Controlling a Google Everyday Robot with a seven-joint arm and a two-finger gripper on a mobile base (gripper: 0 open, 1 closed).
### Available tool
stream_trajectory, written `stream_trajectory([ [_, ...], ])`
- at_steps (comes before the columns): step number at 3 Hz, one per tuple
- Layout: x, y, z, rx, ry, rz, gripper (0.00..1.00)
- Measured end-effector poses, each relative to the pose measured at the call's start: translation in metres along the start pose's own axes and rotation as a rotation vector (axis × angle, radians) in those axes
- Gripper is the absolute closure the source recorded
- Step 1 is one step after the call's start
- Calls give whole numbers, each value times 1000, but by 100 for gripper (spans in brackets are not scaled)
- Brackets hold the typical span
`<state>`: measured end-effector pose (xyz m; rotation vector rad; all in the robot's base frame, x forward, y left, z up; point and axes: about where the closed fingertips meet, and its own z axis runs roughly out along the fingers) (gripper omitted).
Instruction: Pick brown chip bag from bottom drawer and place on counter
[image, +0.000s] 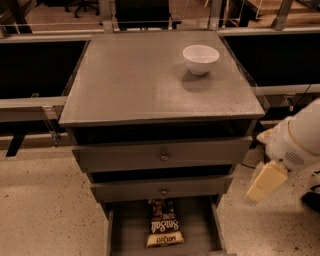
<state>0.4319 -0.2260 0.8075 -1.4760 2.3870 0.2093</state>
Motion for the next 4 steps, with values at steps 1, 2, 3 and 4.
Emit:
stream_trajectory([
  [1, 14, 7, 29, 9, 1, 23, 0],
  [2, 16, 5, 38, -12, -2, 48, 0],
  [3, 29, 25, 91, -100, -89, 109, 0],
  [4, 29, 53, 153, -123, -136, 168, 0],
])
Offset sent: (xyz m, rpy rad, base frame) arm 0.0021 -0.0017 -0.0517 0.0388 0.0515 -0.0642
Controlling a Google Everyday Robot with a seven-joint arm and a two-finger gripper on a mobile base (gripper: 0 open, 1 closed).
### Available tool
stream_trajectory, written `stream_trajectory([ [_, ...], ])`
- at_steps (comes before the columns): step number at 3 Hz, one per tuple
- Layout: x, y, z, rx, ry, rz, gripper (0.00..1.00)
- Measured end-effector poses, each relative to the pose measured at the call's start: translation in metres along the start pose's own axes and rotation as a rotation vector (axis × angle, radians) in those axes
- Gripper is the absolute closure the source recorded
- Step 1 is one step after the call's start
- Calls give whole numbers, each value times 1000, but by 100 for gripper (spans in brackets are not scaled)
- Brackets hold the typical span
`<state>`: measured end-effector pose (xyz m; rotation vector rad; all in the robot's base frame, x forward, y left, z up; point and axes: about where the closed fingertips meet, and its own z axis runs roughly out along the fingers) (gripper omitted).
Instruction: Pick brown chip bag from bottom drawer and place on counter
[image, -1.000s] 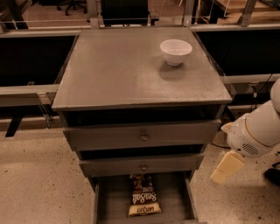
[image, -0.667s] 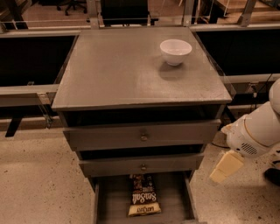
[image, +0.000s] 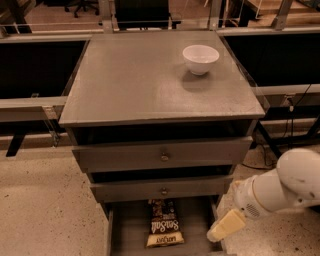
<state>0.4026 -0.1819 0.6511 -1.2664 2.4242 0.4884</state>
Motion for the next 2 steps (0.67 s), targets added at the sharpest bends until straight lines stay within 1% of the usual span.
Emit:
stream_trajectory([
  [1, 28, -2, 40, -34, -62, 107, 0],
  [2, 32, -3, 50, -55, -72, 101, 0],
])
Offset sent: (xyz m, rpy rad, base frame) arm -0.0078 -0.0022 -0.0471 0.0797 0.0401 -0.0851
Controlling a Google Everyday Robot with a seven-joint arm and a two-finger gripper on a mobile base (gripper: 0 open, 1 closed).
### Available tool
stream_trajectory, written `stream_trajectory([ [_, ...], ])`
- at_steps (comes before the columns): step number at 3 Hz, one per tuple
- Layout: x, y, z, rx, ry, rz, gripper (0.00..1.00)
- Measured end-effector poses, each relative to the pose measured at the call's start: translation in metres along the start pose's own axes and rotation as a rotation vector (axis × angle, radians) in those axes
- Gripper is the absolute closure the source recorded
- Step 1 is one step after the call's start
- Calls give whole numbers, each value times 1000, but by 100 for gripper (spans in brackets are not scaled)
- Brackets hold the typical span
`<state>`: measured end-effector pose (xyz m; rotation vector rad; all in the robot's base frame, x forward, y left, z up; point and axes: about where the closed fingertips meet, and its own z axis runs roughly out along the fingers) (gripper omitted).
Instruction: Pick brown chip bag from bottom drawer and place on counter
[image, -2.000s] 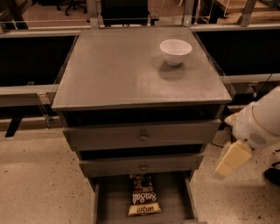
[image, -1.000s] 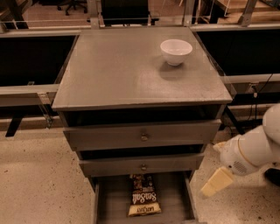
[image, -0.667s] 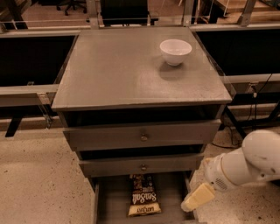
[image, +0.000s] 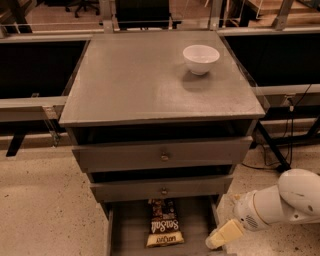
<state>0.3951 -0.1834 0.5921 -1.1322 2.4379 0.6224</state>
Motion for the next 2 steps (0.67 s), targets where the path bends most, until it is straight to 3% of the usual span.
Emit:
stream_trajectory([
  [1, -2, -1, 11, -21, 14, 8, 0],
  [2, -3, 11, 50, -77, -99, 42, 0],
])
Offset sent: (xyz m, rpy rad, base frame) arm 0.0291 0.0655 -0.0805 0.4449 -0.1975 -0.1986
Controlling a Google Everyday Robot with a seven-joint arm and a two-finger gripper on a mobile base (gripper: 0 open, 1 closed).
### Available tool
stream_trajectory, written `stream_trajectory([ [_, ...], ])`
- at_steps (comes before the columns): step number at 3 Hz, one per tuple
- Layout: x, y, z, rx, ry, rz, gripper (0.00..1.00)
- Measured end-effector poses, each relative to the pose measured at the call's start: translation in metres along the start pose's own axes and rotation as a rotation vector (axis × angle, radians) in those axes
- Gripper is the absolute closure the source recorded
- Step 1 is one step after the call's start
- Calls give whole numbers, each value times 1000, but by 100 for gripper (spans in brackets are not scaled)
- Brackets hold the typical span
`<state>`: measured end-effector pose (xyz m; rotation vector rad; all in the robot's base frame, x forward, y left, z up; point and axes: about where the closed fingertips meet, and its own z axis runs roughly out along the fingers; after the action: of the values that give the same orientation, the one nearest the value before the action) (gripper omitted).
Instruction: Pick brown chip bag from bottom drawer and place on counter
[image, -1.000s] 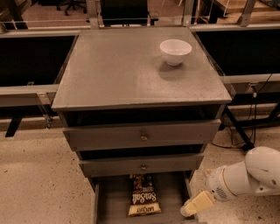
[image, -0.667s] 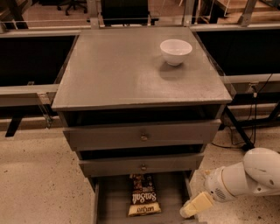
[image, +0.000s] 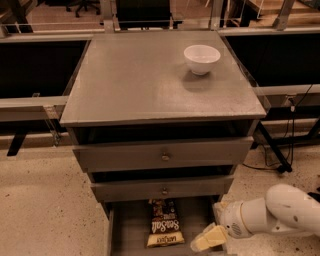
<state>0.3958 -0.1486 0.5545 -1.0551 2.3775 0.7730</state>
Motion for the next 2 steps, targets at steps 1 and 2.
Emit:
stream_trajectory([
  [1, -2, 3, 41, 4, -236, 16, 0],
  [2, 3, 4, 63, -8, -304, 25, 0],
])
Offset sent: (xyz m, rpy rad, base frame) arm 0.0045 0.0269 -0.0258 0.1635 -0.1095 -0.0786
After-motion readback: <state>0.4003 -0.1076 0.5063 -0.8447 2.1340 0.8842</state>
